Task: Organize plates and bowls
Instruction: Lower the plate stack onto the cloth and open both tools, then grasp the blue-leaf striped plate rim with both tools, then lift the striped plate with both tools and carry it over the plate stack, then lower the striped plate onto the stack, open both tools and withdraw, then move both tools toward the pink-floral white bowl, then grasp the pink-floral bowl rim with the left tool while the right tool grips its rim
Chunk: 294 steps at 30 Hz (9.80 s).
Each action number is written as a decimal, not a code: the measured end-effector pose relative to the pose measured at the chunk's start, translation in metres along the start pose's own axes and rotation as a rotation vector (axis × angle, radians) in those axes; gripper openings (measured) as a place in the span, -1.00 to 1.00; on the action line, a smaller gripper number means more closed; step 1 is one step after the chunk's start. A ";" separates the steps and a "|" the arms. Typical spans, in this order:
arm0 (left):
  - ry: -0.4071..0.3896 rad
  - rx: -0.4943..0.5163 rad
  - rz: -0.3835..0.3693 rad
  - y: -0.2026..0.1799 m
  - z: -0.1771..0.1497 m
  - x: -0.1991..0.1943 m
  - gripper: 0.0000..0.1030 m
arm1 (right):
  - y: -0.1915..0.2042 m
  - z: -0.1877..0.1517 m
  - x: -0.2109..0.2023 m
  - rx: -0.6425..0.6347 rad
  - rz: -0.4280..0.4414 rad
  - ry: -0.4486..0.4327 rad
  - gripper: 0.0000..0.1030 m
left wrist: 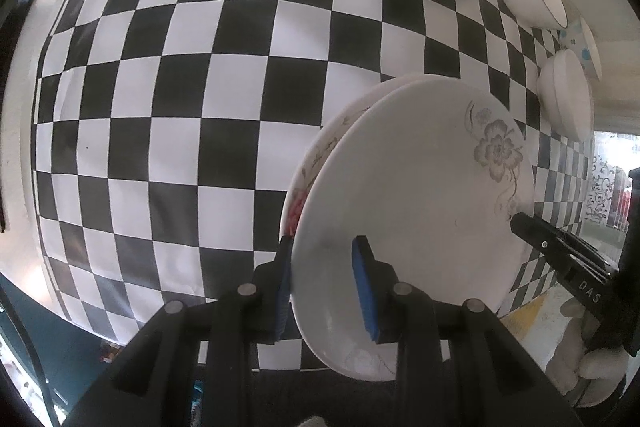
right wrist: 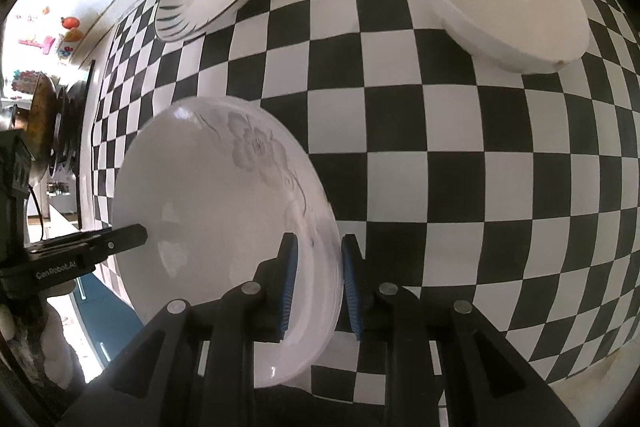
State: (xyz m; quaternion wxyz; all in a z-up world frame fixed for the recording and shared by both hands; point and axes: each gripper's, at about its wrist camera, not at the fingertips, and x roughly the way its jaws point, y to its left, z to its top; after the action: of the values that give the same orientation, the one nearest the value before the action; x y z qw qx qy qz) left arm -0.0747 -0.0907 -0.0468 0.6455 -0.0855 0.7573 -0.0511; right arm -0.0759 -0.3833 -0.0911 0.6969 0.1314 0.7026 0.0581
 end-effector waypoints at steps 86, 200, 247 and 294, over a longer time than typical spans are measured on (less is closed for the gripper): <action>-0.208 0.053 -0.001 -0.011 0.207 -0.027 -0.56 | 0.052 0.227 0.003 0.033 0.056 -0.187 -0.79; -0.087 0.100 0.007 -0.021 -0.007 -0.010 0.41 | 0.031 -0.021 -0.010 0.052 0.046 -0.027 0.67; -0.413 0.283 0.018 -0.082 -0.026 -0.158 0.73 | 0.063 -0.061 -0.185 0.145 0.011 -0.377 0.85; -0.077 0.223 -0.004 -0.277 0.128 0.050 -0.78 | -0.173 0.111 -0.050 0.129 0.072 -0.123 -0.80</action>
State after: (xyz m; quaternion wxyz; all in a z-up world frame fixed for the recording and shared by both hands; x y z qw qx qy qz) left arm 0.0613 -0.3681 -0.0639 0.6796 -0.0165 0.7212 -0.1329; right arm 0.0167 -0.5738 -0.0911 0.7264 0.2044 0.6555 0.0294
